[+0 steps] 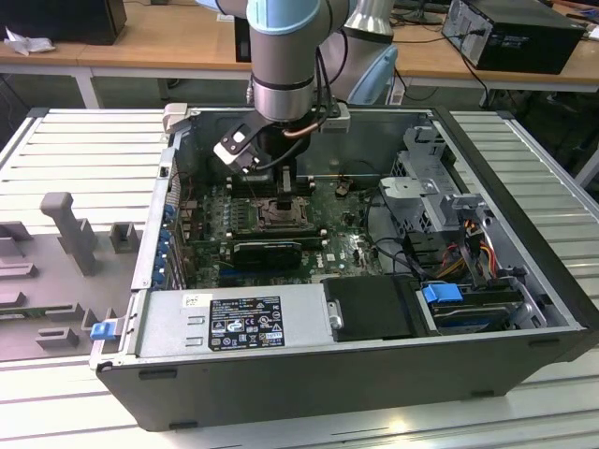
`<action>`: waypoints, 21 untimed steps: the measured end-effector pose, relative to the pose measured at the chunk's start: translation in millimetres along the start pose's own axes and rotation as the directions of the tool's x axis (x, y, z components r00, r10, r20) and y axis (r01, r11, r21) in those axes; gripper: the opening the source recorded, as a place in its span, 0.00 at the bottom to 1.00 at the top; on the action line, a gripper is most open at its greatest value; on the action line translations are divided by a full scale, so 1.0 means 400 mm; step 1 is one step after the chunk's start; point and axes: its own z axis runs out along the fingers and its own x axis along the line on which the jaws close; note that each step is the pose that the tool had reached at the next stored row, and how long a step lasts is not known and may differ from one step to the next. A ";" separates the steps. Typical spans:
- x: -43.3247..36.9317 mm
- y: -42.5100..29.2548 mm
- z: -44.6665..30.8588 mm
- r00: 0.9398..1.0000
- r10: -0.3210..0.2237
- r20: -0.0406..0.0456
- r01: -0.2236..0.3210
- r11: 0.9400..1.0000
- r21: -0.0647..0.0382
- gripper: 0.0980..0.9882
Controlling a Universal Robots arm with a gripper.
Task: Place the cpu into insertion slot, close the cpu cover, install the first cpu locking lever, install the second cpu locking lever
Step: 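Close the cpu cover, then install the first cpu locking lever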
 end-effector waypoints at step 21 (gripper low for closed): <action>0.001 0.006 -0.120 0.963 -0.271 -0.011 0.271 0.963 -0.001 0.01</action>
